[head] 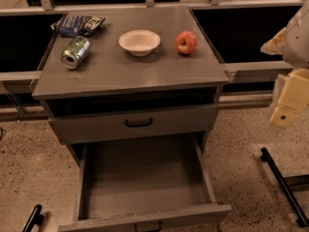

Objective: Place apple into middle drawer

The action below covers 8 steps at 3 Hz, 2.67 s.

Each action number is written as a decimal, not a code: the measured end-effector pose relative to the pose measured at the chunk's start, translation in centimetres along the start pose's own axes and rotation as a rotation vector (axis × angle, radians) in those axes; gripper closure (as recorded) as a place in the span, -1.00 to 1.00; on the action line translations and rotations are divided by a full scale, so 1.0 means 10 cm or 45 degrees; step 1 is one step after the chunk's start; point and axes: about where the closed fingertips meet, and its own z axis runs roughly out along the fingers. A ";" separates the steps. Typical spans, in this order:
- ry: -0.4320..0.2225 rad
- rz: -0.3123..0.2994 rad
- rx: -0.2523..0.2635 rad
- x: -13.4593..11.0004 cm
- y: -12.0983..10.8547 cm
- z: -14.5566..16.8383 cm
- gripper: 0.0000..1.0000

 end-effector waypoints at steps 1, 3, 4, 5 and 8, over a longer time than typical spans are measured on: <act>0.000 0.000 0.000 0.00 0.00 0.00 -1.00; -0.232 -0.039 0.058 -0.50 -0.76 0.27 -1.00; -0.575 -0.102 0.289 -1.20 -1.77 0.37 -1.00; -0.688 -0.132 0.444 -1.49 -2.02 0.28 -1.00; -0.807 0.125 0.551 -1.61 -2.72 0.84 -1.00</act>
Offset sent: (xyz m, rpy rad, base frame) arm 0.0535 0.0140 -0.0063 0.0767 -0.0017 0.0168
